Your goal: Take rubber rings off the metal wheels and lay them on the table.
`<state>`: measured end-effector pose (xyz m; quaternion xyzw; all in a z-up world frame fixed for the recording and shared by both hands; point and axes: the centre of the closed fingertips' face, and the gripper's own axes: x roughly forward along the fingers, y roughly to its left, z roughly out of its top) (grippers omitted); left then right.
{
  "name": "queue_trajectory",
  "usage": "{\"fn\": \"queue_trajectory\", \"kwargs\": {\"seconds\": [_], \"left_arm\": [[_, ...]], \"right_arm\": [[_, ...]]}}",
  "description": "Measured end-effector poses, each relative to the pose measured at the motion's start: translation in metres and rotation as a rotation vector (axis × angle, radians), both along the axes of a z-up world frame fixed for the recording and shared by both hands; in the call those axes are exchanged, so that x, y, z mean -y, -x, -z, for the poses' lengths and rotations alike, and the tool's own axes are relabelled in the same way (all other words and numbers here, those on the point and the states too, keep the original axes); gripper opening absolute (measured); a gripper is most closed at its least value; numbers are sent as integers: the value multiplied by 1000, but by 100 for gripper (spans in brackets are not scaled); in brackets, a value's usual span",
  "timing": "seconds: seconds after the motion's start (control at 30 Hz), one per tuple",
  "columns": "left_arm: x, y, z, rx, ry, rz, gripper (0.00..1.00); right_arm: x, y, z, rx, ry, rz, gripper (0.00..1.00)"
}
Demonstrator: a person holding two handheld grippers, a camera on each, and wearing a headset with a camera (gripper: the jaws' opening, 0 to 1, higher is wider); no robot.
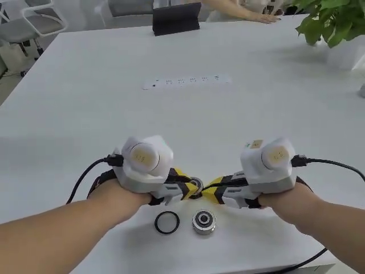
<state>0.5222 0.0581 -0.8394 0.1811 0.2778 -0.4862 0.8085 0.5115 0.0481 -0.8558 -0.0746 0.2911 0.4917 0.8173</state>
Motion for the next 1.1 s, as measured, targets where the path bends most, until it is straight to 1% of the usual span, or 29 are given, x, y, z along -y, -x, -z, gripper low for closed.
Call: {"fn": "queue_trajectory", "kwargs": {"seconds": [0.23, 0.3, 0.5, 0.7, 0.8, 0.87, 0.97, 1.03, 1.1], "left_arm": [[0, 0, 0, 3, -2, -2, 7], [0, 0, 0, 5, -3, -3, 7], [0, 0, 0, 5, -3, -5, 7], [1, 0, 0, 10, -7, -9, 7], [1, 0, 0, 10, -8, -8, 7], [1, 0, 0, 12, -9, -7, 7], [1, 0, 0, 13, -10, -8, 7], [1, 0, 0, 12, -9, -9, 7], [1, 0, 0, 11, -9, -10, 7]], "right_arm": [[2, -2, -1, -63, -45, 60, 0], [4, -3, -2, -97, -74, 92, 0], [6, -8, -7, -168, -160, 171, 0], [5, -9, -10, -190, -195, 195, 0], [5, -10, -10, -191, -195, 199, 0], [5, -11, -11, -197, -206, 208, 0], [4, -10, -13, -188, -212, 200, 0], [3, -9, -13, -178, -203, 193, 0], [4, -10, -14, -177, -204, 193, 0]]}}
